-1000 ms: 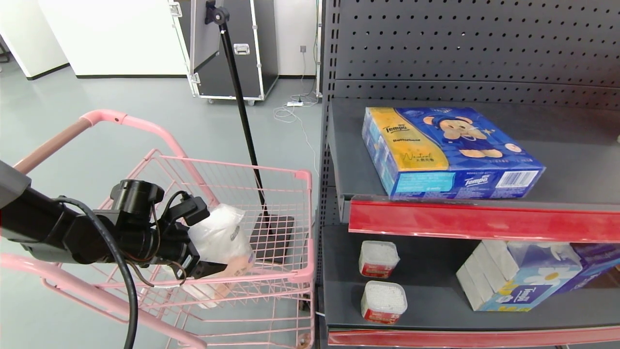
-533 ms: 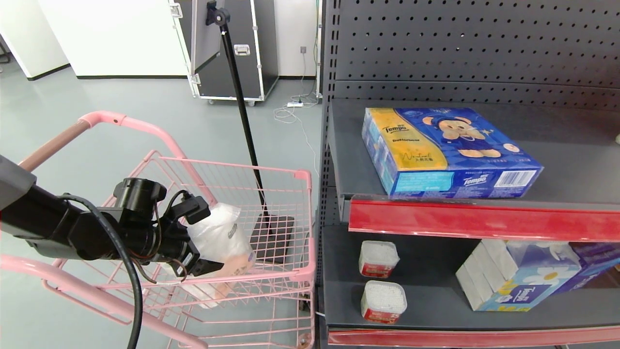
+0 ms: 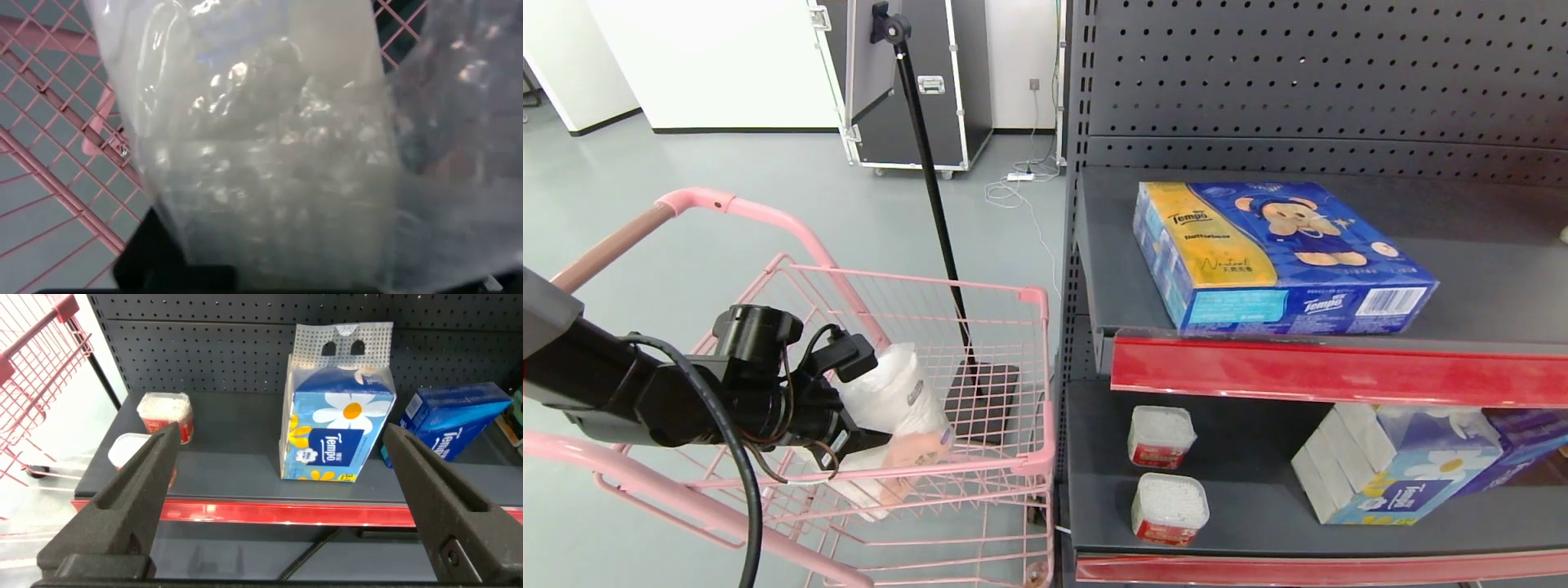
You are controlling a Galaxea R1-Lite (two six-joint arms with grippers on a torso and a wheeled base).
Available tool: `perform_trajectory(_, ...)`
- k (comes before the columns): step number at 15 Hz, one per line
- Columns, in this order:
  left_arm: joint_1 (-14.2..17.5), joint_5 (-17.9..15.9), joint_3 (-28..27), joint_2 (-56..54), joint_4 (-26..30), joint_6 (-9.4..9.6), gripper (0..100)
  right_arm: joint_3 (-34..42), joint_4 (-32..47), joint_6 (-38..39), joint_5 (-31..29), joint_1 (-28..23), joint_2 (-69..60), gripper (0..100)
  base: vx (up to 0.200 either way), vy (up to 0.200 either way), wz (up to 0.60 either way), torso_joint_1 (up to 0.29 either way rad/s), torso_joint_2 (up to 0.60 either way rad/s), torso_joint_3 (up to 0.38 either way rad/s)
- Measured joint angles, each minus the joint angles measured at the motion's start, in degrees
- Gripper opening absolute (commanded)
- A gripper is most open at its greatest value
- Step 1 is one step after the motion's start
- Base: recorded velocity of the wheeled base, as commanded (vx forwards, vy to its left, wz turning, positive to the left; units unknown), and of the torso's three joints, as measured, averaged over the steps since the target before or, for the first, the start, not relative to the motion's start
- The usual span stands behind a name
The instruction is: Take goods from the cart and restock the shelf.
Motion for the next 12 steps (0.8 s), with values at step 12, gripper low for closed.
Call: perform_trajectory(12,0.35,-1.37,-2.26,-8.02,0.74,-11.46,0,0.0,0.0,-0.27,0.07,0.0,0.0,100,0.0,0.0,0.0,0.0,0.0,0.001)
